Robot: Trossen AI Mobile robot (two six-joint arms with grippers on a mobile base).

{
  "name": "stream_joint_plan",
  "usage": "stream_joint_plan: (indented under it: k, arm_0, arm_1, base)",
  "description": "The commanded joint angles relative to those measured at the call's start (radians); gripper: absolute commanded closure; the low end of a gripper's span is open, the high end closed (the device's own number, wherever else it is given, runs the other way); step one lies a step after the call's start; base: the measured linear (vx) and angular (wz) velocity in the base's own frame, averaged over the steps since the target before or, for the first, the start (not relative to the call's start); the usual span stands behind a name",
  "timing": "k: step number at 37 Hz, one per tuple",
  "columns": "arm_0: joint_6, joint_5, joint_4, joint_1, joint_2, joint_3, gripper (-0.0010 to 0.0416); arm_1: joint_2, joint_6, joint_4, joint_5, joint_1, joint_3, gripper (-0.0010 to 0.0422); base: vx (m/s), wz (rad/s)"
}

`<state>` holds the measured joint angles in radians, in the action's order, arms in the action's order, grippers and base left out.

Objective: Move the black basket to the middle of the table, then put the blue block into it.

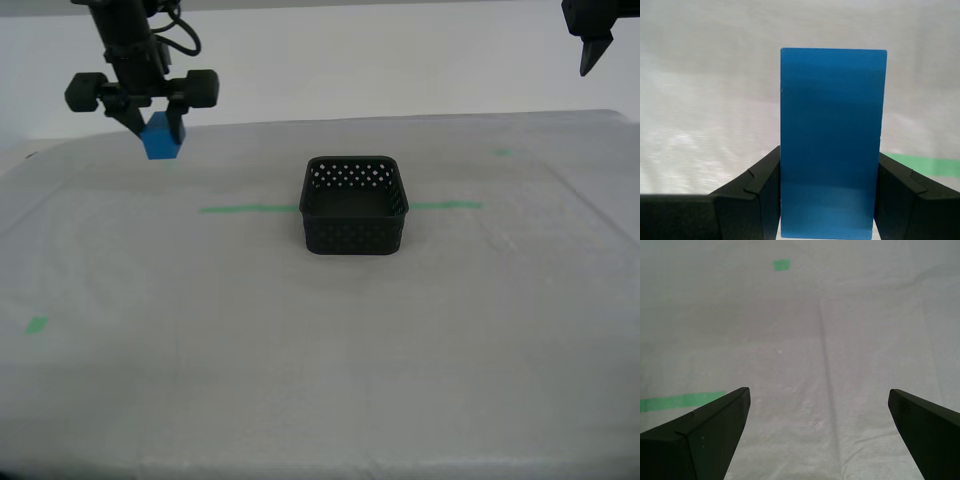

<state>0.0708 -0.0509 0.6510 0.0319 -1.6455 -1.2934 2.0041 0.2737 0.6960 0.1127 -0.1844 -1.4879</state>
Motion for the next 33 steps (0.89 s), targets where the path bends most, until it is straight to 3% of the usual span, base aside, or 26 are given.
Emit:
stream_joint_plan:
  k: [1, 9, 18, 33]
  arm_0:
    - [-0.001, -0.002, 0.000, 0.000, -0.001, 0.000, 0.0019]
    - [-0.001, -0.002, 0.000, 0.000, -0.001, 0.000, 0.0018]
    - [-0.001, -0.002, 0.000, 0.000, -0.001, 0.000, 0.0018]
    - [-0.001, -0.002, 0.000, 0.000, -0.001, 0.000, 0.0019]
  arm_1:
    - [0.000, 0.049, 0.004, 0.003, -0.051, 0.000, 0.0412]
    - [0.000, 0.163, -0.013, 0.007, -0.168, 0.000, 0.0412]
    - [0.000, 0.215, -0.024, 0.010, -0.297, -0.001, 0.0412]
    - [0.010, 0.353, -0.046, -0.005, -0.466, -0.003, 0.0413]
  base:
    - [0.000, 0.000]
    - [0.000, 0.000]
    - [0.000, 0.000]
    - [0.000, 0.000]
